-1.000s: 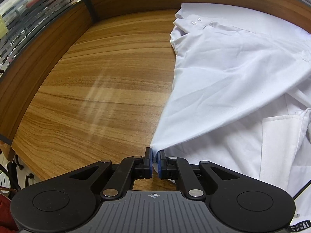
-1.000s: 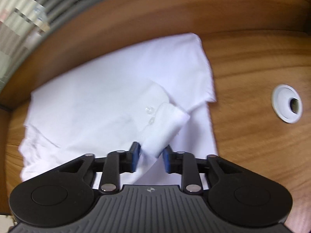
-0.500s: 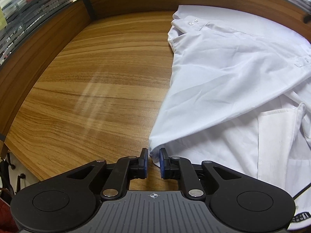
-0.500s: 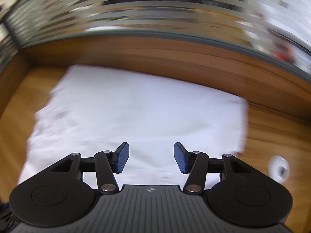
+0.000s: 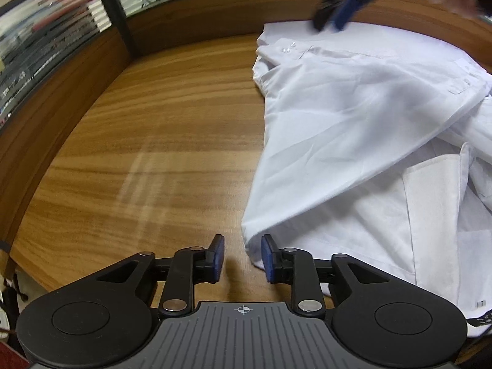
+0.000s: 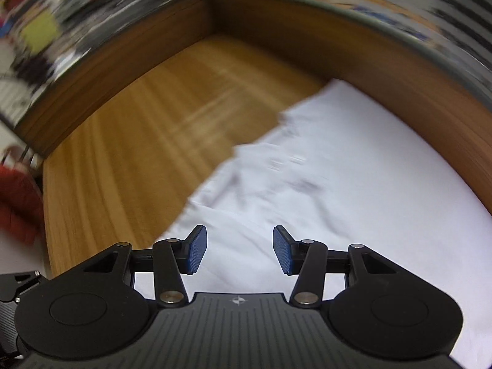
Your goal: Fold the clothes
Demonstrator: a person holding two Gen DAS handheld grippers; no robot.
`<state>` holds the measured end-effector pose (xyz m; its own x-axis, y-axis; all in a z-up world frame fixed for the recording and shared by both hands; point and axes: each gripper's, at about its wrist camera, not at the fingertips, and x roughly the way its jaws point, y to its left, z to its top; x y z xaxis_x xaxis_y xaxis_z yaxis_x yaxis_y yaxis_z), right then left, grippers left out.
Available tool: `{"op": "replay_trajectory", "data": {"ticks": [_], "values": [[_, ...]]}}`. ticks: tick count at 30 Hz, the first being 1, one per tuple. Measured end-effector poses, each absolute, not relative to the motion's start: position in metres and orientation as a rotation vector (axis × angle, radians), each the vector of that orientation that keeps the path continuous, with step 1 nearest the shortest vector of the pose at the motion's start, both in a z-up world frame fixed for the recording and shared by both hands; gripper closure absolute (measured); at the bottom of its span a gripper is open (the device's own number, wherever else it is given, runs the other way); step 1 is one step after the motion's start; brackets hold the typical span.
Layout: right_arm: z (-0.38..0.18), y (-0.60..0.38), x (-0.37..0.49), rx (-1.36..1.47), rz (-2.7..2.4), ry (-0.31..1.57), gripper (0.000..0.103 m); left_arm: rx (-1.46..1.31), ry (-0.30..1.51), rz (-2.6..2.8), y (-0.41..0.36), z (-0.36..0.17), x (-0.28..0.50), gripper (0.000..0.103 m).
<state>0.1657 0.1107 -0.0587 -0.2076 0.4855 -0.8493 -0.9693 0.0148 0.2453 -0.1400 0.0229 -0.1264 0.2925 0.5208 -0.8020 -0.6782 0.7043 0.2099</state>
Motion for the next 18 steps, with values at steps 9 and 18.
{"op": "replay_trajectory", "data": {"ticks": [9,18], "values": [[-0.103,0.183,0.117,-0.927,1.587,1.039,0.073,-0.062,0.998,0.719,0.025,-0.132,-0.130,0.097],[-0.117,0.180,0.093,-0.908,1.581,0.990,0.097,-0.256,0.939,0.785,0.037,-0.133,-0.146,0.099]]}}
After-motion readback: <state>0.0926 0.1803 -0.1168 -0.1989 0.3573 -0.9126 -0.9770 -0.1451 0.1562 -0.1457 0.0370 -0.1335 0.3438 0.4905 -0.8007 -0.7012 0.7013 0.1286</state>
